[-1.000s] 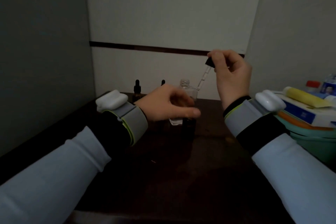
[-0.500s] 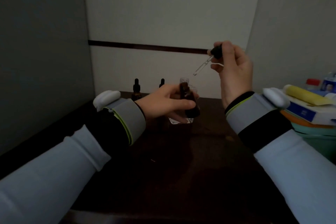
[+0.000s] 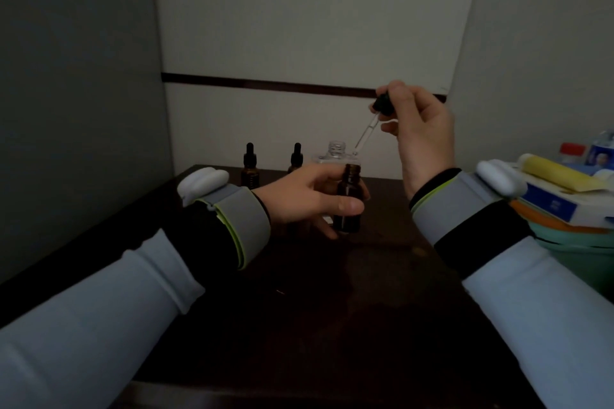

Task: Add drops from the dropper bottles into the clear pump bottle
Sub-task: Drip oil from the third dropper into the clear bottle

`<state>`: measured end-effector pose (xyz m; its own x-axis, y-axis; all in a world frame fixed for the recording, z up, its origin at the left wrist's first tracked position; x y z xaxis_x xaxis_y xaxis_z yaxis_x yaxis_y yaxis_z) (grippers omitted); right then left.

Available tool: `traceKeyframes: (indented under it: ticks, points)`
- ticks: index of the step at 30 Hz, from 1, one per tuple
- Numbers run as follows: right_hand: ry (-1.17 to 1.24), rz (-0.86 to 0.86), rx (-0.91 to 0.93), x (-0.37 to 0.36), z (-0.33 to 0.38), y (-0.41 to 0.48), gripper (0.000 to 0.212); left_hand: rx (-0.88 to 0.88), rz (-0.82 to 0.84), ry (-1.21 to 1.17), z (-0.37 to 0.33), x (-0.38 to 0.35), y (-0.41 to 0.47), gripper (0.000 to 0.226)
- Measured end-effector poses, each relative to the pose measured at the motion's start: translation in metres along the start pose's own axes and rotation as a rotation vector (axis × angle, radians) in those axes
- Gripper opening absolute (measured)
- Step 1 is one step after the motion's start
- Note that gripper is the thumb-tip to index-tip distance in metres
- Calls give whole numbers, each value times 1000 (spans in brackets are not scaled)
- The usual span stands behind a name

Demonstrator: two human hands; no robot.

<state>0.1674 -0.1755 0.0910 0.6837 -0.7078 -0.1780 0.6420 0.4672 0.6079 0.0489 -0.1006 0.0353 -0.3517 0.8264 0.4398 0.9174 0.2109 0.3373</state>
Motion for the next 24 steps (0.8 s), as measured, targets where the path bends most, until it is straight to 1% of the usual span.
traceKeyframes:
  ticks: [24]
  points:
    - [-46,-7,36,2,0,1,20,-20,21,19,2,2,1,19]
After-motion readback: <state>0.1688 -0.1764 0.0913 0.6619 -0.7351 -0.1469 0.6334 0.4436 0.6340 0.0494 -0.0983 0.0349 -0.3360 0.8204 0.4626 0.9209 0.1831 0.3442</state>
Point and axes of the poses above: each hand's wrist, its own y-axis towards the middle knuckle, its own x-axis out of the back of the hand, z = x × y, the point moved 3 cm from there along y, towards the middle knuckle, and after that the axes turned 9 degrees about -x, right-handed, at the moved point
